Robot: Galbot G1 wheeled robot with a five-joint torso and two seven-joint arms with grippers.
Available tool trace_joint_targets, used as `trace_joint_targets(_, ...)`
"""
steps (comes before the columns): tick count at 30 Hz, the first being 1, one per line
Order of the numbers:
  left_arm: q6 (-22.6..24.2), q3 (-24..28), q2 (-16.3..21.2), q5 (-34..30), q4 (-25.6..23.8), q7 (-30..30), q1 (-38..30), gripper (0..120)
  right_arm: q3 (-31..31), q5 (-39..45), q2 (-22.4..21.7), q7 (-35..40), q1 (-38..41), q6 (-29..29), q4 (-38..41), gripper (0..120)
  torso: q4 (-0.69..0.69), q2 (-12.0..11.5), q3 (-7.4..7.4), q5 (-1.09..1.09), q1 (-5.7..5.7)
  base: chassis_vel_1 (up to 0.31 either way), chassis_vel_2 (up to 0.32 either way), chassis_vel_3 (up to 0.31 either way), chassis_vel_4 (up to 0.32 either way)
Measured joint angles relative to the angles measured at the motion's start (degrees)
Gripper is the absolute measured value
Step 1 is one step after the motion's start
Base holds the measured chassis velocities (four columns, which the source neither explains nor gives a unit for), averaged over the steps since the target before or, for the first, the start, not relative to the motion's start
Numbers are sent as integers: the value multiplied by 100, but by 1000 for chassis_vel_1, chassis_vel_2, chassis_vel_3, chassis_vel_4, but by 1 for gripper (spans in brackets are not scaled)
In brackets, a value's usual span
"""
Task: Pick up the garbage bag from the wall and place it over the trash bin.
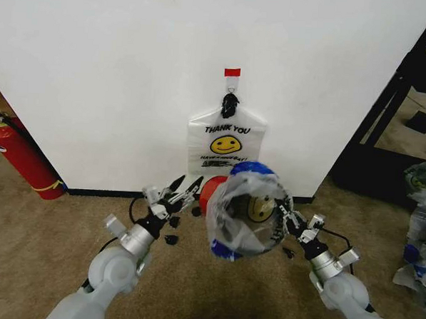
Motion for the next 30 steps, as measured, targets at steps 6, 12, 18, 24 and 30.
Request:
trace_joint_targets(6, -23, 29, -9, 177, 52, 37, 175, 100, 2, 134, 67, 358, 7, 17, 78, 1, 0, 0, 0, 2, 0, 0, 0, 0, 0)
trace_joint_targets(12, -23, 37, -10, 179, 54, 48, 171, 100, 4, 133, 67, 354, 9, 17, 79, 1, 0, 0, 0, 0, 0, 0, 0, 0, 0)
trace_joint_targets(18, -22, 286, -103, 540, 209, 511, 263, 100, 27, 325, 126, 483, -10, -34, 224, 1, -2, 0, 0, 12, 0, 0, 0, 0, 0)
trace_joint_targets(24, 41, 658, -176, 770, 324, 816, 411, 100, 55, 393, 161, 562, -27, -72, 349, 1, 1, 1, 1, 8, 0, 0, 0, 0, 0)
trace_joint_targets(30, 64, 670, -161, 730, 270, 821, 405, 100, 38, 329, 171, 544, -18, -74, 346, 1, 0, 1, 0, 2, 0, 0, 0, 0, 0)
